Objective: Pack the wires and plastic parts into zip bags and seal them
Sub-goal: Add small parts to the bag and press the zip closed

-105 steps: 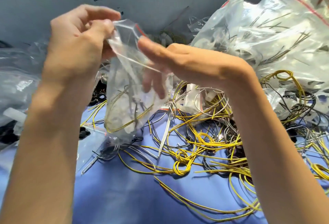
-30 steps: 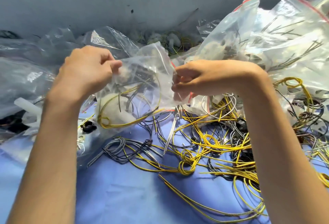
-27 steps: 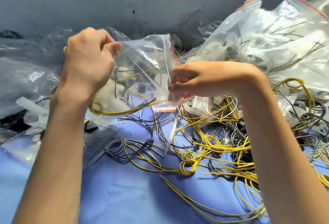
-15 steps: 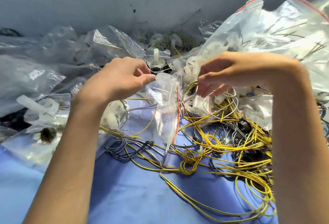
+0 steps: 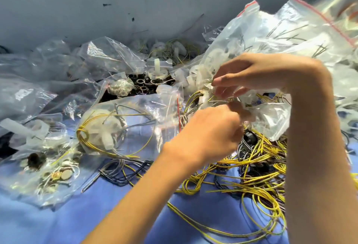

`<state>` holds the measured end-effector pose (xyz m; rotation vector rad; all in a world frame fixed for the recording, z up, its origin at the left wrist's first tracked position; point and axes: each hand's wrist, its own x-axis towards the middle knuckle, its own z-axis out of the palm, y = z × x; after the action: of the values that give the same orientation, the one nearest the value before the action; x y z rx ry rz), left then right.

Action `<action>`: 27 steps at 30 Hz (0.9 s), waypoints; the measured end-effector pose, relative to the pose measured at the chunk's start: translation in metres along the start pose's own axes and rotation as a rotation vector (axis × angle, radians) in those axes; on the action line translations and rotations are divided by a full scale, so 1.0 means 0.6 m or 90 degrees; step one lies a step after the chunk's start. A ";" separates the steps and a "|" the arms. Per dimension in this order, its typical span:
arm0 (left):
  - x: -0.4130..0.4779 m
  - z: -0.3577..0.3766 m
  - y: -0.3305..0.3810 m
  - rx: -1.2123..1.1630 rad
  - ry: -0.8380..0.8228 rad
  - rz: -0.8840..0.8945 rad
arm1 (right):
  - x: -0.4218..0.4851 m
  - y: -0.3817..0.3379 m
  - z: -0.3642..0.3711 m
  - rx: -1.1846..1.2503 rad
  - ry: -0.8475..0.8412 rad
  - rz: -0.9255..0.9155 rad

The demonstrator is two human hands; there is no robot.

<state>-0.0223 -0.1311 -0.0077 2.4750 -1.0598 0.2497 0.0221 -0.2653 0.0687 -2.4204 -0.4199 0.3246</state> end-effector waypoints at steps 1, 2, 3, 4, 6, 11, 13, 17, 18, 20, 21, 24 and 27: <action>0.010 0.017 0.008 0.044 0.003 0.019 | -0.001 0.001 -0.002 0.001 0.002 -0.003; 0.020 0.032 0.015 0.090 -0.011 0.037 | -0.003 0.001 -0.004 0.001 0.002 -0.006; 0.030 0.043 0.019 0.144 -0.039 0.050 | -0.004 0.001 -0.005 0.000 0.000 -0.009; 0.039 0.052 0.022 0.198 -0.071 0.054 | -0.005 0.001 -0.005 -0.006 0.000 -0.011; 0.049 0.065 0.019 0.255 -0.099 0.037 | -0.006 0.002 -0.005 -0.016 0.004 -0.015; 0.040 0.055 0.012 0.144 0.002 0.028 | -0.008 0.007 -0.008 -0.001 0.010 -0.016; 0.033 0.030 0.005 0.064 0.067 0.001 | -0.007 0.008 -0.009 0.009 0.014 -0.021; 0.020 -0.043 -0.034 -0.072 0.138 -0.088 | -0.008 0.007 -0.009 0.015 0.010 -0.038; 0.016 -0.059 -0.047 -0.087 0.151 -0.119 | -0.009 0.005 -0.008 0.031 -0.006 -0.046; 0.005 -0.083 -0.068 -0.081 0.193 -0.178 | -0.013 -0.002 -0.004 0.079 -0.052 -0.068; -0.001 -0.092 -0.076 -0.075 0.222 -0.198 | -0.012 -0.005 -0.002 0.102 -0.070 -0.082; -0.016 -0.111 -0.083 -0.081 0.246 -0.201 | 0.000 -0.013 0.007 0.076 -0.056 -0.125; -0.021 -0.115 -0.079 -0.076 0.239 -0.192 | 0.019 -0.026 0.023 0.040 -0.037 -0.133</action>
<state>0.0038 -0.0623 0.0344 2.3183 -0.5252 0.5140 0.0244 -0.2417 0.0669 -2.2858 -0.6725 0.3111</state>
